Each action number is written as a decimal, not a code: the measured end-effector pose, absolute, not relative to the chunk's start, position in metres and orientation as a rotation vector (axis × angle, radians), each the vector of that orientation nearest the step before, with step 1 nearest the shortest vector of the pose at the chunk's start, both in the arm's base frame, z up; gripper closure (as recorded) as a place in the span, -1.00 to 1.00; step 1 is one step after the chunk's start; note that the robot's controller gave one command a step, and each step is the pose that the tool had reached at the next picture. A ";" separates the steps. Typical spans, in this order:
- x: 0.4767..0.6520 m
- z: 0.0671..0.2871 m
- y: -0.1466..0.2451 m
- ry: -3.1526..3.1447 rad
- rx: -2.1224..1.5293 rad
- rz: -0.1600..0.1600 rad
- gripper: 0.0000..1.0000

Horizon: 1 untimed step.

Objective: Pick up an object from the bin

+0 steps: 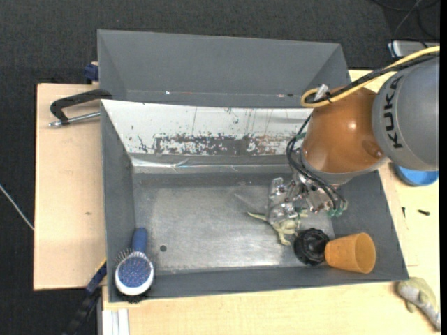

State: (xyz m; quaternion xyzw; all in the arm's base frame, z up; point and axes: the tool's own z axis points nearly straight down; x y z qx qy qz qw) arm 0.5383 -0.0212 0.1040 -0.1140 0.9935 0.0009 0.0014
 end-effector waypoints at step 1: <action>0.547 0.201 -0.012 3.084 -0.507 -0.002 1.00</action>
Offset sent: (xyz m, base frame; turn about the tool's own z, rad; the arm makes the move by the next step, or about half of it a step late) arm 0.0056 0.0074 0.0909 -0.0968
